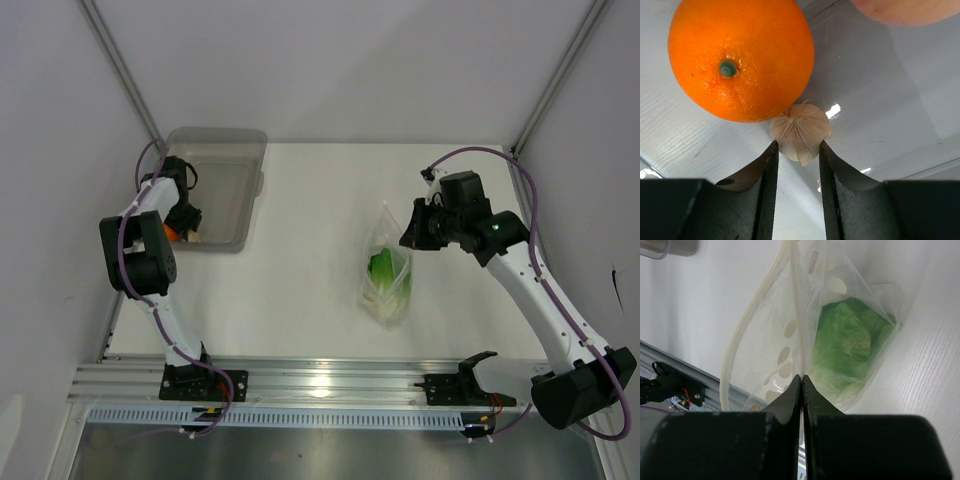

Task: Place the food in the zip-top bag and seal the zipper
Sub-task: Pick up the fake vegetable from the bin.

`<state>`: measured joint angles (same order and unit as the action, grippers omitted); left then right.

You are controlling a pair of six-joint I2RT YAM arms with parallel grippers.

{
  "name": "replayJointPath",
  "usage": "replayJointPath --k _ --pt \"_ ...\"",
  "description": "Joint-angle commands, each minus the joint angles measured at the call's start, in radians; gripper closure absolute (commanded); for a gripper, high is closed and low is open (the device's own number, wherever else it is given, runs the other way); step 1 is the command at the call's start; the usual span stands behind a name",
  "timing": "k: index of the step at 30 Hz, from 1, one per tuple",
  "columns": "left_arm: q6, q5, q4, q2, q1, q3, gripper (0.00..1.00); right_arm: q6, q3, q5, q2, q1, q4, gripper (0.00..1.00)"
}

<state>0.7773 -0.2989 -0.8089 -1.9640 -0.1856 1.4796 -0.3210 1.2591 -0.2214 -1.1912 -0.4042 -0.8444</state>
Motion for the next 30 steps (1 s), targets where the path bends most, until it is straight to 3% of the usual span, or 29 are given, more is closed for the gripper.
replayJointPath --k 1,11,30 --pt "-0.009 0.030 0.020 0.011 -0.008 0.018 0.65 -0.007 0.045 0.011 0.012 -0.010 0.007 1.00" --pt "-0.018 0.110 0.025 0.175 0.057 -0.008 0.66 -0.021 0.040 0.017 -0.008 -0.016 0.015 1.00" --pt "0.016 0.375 0.043 0.651 0.515 -0.004 0.61 -0.061 0.042 0.059 -0.042 -0.042 0.015 1.00"
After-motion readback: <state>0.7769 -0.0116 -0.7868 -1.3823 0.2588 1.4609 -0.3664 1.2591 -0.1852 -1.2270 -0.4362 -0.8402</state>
